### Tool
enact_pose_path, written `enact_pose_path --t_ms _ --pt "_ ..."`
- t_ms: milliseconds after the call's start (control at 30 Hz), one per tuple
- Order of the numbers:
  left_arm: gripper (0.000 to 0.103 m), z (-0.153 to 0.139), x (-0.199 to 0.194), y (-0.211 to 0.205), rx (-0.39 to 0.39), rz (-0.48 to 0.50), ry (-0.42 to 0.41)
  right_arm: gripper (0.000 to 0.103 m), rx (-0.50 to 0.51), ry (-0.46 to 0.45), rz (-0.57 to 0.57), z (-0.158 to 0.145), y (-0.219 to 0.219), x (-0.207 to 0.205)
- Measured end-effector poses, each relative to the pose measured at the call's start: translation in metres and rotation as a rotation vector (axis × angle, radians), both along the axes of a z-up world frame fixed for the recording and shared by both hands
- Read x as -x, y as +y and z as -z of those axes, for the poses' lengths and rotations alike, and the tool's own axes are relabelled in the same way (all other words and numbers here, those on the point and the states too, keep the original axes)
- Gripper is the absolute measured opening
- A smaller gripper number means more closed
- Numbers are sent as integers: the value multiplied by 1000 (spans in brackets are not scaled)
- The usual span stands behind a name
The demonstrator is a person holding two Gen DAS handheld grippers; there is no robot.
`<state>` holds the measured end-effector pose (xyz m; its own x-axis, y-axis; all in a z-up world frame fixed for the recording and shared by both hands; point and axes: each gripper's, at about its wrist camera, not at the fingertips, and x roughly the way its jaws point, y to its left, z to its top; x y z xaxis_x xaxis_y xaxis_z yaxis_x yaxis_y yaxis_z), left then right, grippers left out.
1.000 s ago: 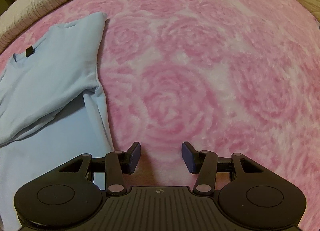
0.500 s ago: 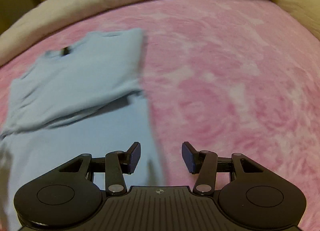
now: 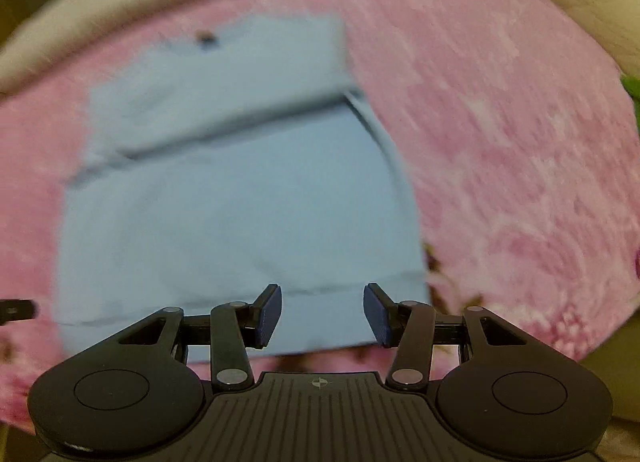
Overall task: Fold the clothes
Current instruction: 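Release and pull both open grippers back above the sleeve-folded sweatshirt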
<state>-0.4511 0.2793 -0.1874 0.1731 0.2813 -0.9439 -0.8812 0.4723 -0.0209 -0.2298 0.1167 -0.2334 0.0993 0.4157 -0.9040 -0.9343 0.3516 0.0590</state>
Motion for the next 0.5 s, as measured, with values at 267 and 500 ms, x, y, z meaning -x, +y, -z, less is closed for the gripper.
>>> enact_pose_path --t_ms 267,500 --pt "34 -84 -7 -5 -152 -79 -79 50 -135 -10 -106 -88 2 33" --pt "34 -97 -34 -59 -165 -125 -68 50 -110 11 -135 -101 -30 6"
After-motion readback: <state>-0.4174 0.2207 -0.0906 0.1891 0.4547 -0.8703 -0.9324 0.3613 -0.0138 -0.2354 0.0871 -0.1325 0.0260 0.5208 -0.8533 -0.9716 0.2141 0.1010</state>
